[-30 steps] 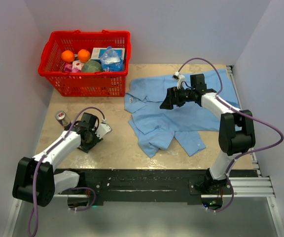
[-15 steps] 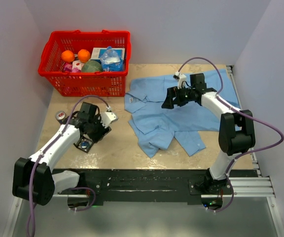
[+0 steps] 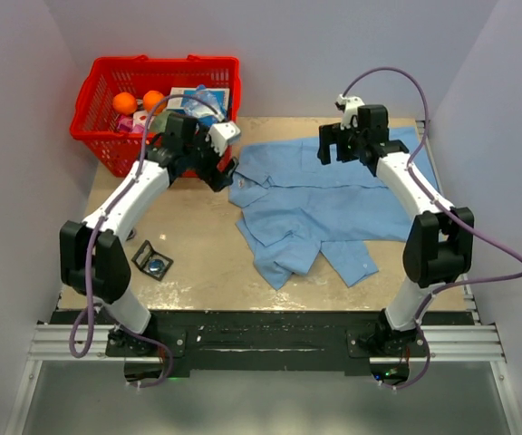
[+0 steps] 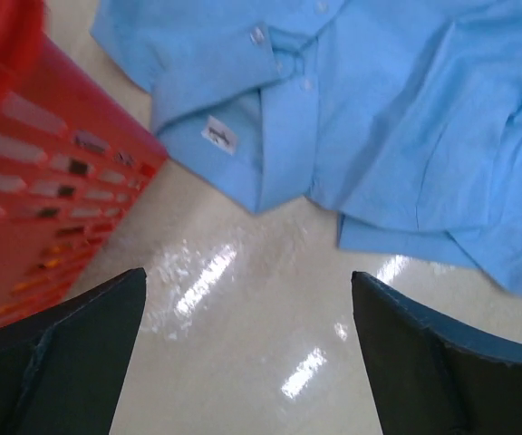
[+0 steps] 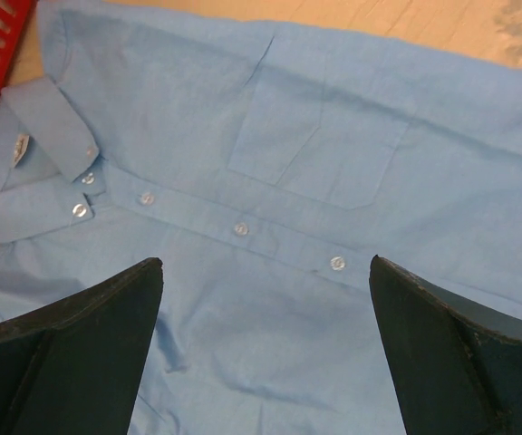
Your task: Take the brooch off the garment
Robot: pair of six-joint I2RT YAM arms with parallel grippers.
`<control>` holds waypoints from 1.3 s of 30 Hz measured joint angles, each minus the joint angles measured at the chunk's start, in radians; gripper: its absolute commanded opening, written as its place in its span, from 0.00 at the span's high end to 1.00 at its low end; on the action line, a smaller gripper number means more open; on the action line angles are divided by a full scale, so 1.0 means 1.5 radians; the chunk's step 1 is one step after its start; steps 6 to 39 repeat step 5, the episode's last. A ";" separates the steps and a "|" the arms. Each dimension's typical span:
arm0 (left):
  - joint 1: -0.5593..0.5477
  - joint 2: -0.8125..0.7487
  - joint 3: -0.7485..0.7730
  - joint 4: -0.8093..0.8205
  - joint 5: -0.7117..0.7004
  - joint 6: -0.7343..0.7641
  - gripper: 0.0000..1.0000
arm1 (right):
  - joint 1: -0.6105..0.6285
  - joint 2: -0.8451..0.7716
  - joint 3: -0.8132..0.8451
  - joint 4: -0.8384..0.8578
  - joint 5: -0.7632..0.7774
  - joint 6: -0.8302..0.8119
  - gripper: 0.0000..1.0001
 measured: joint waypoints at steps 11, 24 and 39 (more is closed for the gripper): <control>0.000 0.076 0.132 0.019 0.020 -0.043 0.01 | 0.000 -0.001 0.039 -0.003 0.029 -0.028 0.01; 0.000 0.076 0.132 0.019 0.020 -0.043 0.01 | 0.000 -0.001 0.039 -0.003 0.029 -0.028 0.01; 0.000 0.076 0.132 0.019 0.020 -0.043 0.01 | 0.000 -0.001 0.039 -0.003 0.029 -0.028 0.01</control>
